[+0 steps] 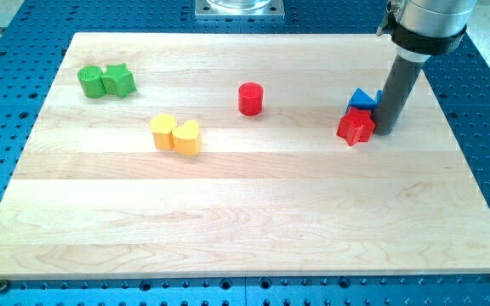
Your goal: Move the blue triangle above the blue cube
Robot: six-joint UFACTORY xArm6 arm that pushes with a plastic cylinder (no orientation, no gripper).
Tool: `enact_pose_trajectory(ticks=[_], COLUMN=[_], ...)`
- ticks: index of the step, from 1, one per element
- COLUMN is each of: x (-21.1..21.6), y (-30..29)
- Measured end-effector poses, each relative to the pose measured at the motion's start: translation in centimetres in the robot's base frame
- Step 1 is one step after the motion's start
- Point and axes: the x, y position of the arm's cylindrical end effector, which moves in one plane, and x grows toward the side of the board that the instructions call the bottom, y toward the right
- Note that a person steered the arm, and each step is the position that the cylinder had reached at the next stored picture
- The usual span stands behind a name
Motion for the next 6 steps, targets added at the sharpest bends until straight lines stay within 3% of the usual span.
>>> enact_pose_trajectory(ticks=[1, 2, 3, 4, 6], x=[0.0, -1.1, -4.0, -7.2, -17.9], y=[-0.2, -4.2, -5.4, -2.5, -0.1])
